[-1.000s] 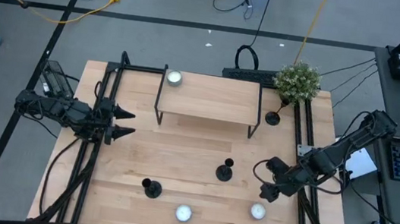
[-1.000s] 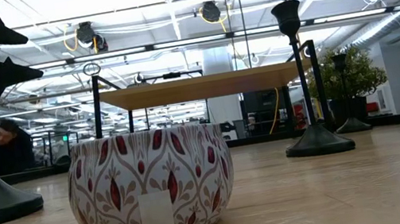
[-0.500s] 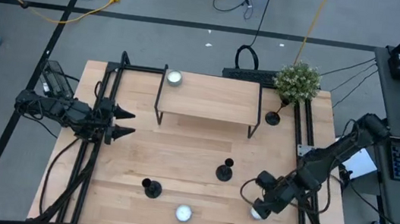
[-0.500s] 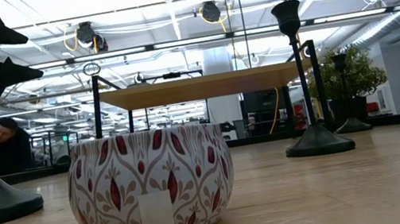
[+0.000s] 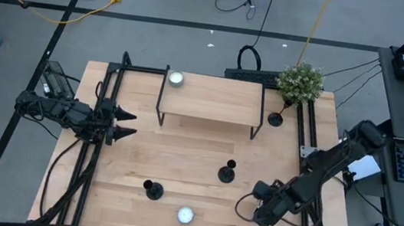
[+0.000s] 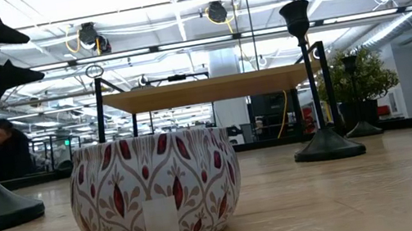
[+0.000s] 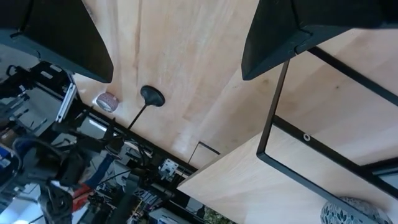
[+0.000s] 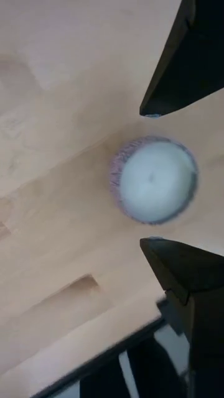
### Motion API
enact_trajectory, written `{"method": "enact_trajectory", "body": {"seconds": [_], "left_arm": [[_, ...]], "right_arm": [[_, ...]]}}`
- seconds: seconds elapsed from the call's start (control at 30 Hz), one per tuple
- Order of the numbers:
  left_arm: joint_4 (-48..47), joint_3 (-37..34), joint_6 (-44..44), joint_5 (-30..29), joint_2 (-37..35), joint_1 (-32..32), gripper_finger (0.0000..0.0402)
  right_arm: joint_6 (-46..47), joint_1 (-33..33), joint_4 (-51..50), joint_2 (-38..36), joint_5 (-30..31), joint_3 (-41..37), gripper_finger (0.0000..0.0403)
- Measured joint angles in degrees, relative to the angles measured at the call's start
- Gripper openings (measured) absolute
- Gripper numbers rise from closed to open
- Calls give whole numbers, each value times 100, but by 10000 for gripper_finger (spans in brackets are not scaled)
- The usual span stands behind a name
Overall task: Pick & Place candle stick holders
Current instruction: Put the pink scented candle on the shelf
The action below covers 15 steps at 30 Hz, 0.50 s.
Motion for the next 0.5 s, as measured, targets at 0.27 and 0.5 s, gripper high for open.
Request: {"method": "enact_trajectory", "body": {"seconds": [0.27,0.5], "left_arm": [[0,0,-391,1,0,0,363],[2,0,-414,2,0,0,363]], "right_arm": [[-662,254,1,262,151,0,329],[-745,565,16,322,473,2,329]]}}
